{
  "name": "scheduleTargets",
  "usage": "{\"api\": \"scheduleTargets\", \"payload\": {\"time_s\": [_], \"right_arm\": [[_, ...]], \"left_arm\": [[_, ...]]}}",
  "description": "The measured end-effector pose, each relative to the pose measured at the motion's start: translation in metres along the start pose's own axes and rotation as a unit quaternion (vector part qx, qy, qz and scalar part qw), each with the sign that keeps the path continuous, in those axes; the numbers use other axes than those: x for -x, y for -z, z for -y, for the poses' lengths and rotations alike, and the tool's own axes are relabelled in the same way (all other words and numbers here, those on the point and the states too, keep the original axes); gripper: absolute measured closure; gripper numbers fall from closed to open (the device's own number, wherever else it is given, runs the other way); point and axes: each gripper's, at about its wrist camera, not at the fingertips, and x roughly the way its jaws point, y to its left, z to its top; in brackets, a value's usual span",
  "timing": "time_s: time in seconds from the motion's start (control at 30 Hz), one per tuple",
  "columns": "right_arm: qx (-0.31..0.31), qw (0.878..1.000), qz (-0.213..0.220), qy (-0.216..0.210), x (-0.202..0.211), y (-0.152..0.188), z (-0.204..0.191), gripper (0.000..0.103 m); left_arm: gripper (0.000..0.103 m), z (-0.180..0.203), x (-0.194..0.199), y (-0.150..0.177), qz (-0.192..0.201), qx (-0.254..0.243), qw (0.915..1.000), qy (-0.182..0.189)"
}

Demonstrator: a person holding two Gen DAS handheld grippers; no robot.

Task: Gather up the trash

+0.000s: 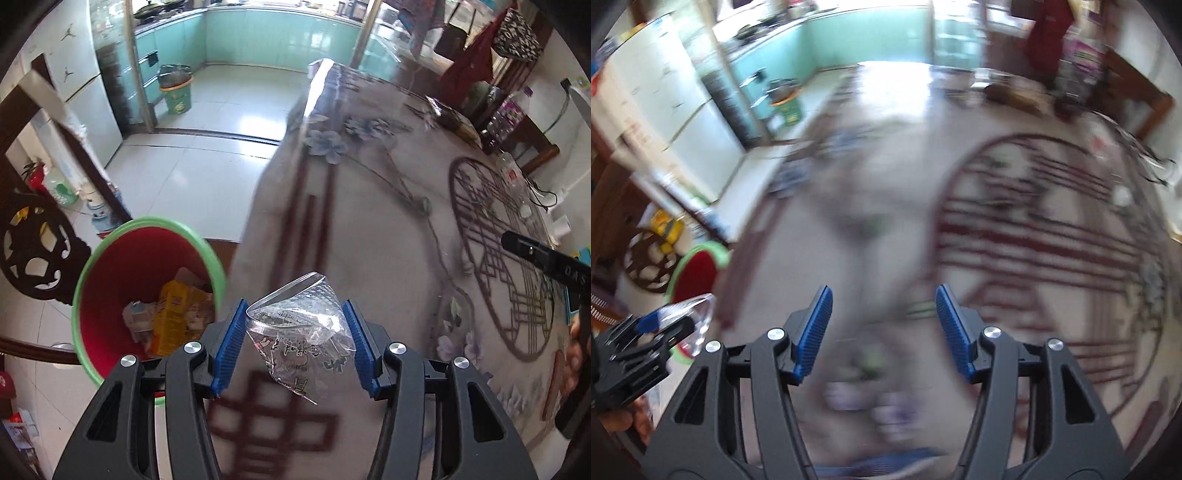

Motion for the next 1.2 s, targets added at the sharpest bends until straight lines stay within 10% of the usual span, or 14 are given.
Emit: {"api": "scheduleTargets", "payload": {"time_s": [0.23, 0.53, 1.0, 1.07, 1.2], "right_arm": [[-0.047, 0.994, 0.006, 0.098, -0.012, -0.041, 0.145, 0.047], [-0.042, 0.983, -0.015, 0.180, -0.077, -0.133, 0.264, 0.028], [-0.068, 0.987, -0.058, 0.131, -0.123, -0.150, 0.281, 0.048], [-0.078, 0.990, -0.043, 0.106, -0.105, -0.134, 0.269, 0.048], [-0.081, 0.995, -0.009, 0.065, -0.054, -0.092, 0.222, 0.048]], "left_arm": [[0.047, 0.091, -0.052, -0.031, -0.003, -0.052, 0.9986, 0.008], [0.029, 0.120, -0.048, -0.040, -0.003, -0.041, 0.9992, 0.002], [0.029, 0.088, -0.055, -0.023, -0.045, -0.008, 0.9988, 0.017], [0.034, 0.092, -0.060, -0.021, -0.052, -0.010, 0.9982, 0.026], [0.080, 0.100, -0.058, -0.017, -0.051, -0.022, 0.9970, 0.055]]}}
